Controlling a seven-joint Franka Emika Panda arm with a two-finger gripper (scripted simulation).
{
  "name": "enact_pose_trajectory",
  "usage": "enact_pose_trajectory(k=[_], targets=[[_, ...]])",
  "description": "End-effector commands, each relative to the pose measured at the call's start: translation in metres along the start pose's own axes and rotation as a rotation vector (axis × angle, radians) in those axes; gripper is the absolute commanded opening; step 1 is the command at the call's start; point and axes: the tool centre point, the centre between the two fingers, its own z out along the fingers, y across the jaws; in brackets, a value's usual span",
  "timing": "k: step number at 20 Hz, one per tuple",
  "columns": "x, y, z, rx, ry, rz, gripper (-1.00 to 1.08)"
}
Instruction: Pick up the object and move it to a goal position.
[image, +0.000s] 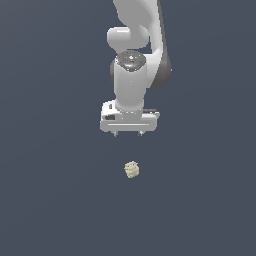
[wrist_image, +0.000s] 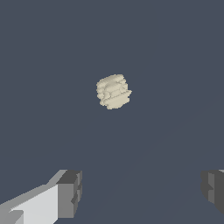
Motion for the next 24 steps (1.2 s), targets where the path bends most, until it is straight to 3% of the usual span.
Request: enact_pose_trajectory(k=[1,16,24], targets=[[0.0,0.0,0.0,0.0,0.0,0.0,1.0],[-0.007,-0.012,0.005,0.013,-0.025,-0.026,1.0],[-0.003,-0.012,0.009,0.015,-0.025,0.031,1.0]])
